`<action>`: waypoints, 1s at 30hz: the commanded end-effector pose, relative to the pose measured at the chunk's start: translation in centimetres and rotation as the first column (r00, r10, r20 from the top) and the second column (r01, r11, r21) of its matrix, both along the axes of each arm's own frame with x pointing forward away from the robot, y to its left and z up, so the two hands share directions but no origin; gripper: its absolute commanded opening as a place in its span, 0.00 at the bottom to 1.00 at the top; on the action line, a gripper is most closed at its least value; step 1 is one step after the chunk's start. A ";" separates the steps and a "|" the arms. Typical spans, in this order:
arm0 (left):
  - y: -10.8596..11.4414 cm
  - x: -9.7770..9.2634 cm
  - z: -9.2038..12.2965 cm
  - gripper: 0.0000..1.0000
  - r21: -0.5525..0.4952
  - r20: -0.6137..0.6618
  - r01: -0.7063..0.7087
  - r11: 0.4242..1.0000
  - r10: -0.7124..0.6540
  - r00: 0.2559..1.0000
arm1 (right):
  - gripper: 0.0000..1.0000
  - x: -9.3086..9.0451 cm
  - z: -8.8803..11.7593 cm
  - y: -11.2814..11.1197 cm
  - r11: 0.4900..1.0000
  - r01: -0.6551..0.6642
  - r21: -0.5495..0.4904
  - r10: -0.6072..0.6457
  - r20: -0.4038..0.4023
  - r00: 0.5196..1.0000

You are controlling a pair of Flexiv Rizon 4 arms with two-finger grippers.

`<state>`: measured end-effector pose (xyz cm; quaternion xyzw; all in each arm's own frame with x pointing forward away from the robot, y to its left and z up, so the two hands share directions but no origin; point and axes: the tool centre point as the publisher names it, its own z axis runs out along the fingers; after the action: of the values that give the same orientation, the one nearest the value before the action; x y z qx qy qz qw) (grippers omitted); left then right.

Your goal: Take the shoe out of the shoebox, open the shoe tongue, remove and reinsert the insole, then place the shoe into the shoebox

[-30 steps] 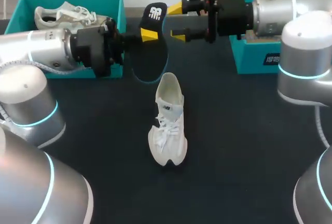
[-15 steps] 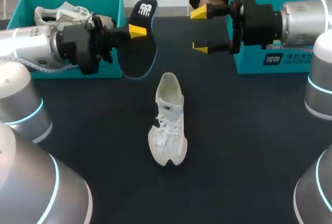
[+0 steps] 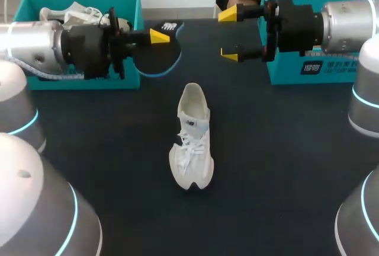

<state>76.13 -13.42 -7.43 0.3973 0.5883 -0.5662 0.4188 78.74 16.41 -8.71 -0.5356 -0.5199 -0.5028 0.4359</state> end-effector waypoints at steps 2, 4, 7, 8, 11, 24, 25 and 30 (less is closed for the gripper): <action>1.1 -1.5 0.1 0.00 0.277 -0.834 0.172 0.945 0.148 0.532 | 1.00 0.1 0.0 0.2 1.000 0.000 -0.003 0.000 -0.001 1.000; 1.3 -1.9 -0.3 0.00 0.267 -0.902 0.206 0.941 0.170 0.396 | 1.00 0.1 0.0 0.2 1.000 0.000 -0.003 0.000 -0.001 1.000; 1.2 -2.5 -0.4 0.00 0.249 -0.959 0.208 0.946 0.212 0.185 | 1.00 0.1 0.0 0.2 1.000 0.000 -0.003 0.000 -0.001 1.000; 1.1 -2.6 -0.5 0.00 0.257 -0.961 0.214 0.943 0.225 0.162 | 1.00 0.1 0.0 0.2 1.000 0.000 -0.003 0.000 -0.001 1.000; 0.8 -2.8 -1.0 0.00 0.247 -0.969 0.211 0.946 0.245 0.035 | 1.00 0.1 0.0 0.2 1.000 0.000 -0.003 0.000 -0.001 1.000; 0.7 -2.8 -1.2 0.00 0.232 -0.971 0.180 0.956 0.240 -0.023 | 1.00 0.1 0.0 0.2 1.000 0.000 -0.003 0.000 -0.001 1.000; 0.7 -2.8 -1.2 0.00 0.232 -0.971 0.180 0.956 0.240 -0.023 | 1.00 0.1 0.0 0.2 1.000 0.000 -0.003 0.000 -0.001 1.000; 0.7 -2.8 -1.2 0.00 0.232 -0.971 0.180 0.956 0.240 -0.023 | 1.00 0.1 0.0 0.2 1.000 0.000 -0.003 0.000 -0.001 1.000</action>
<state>72.78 -12.68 -8.88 0.1071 0.7793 -0.6150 0.0538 78.77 16.47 -8.72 -0.5355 -0.5196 -0.5030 0.4361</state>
